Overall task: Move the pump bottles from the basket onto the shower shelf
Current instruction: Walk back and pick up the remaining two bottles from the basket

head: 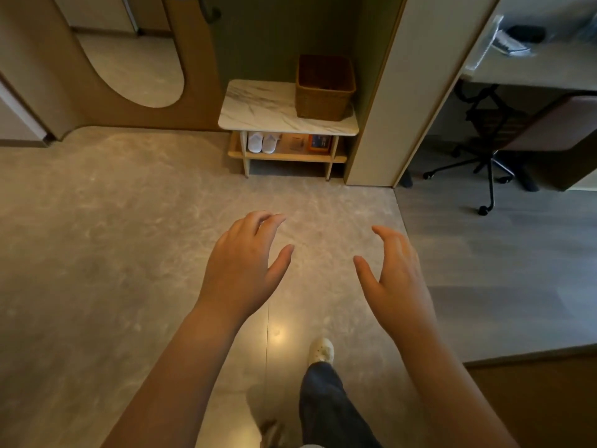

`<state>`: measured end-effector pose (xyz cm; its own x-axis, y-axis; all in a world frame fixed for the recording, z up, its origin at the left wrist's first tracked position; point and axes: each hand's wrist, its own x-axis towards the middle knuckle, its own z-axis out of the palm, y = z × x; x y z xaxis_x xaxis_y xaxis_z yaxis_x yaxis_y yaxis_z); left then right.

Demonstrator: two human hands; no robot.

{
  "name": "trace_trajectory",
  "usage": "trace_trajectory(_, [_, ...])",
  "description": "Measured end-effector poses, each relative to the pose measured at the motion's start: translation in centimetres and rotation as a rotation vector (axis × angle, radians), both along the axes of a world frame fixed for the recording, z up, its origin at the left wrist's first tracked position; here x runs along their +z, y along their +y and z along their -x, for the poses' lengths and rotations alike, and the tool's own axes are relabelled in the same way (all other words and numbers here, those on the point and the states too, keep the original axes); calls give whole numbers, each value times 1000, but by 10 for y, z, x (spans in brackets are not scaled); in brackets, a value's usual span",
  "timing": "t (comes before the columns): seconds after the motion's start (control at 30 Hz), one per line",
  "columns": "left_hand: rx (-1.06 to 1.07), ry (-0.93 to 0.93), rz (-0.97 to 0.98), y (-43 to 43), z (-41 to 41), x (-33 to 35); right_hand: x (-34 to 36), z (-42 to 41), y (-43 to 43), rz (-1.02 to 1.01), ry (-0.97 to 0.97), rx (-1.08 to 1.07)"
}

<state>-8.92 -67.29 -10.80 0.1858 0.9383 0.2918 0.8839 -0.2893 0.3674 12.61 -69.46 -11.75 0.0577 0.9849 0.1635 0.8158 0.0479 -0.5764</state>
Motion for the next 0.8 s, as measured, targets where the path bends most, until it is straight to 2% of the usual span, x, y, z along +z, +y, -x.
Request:
trace_trajectory(0.2, [30, 21, 9, 84, -22, -9, 3, -12, 94, 27, 21, 35])
trace_trajectory(0.5, [9, 59, -51, 237, -83, 21, 29, -76, 255, 15, 126, 33])
trace_trajectory(0.8, [82, 63, 62, 312, -89, 1, 9, -78, 348, 43, 149, 86])
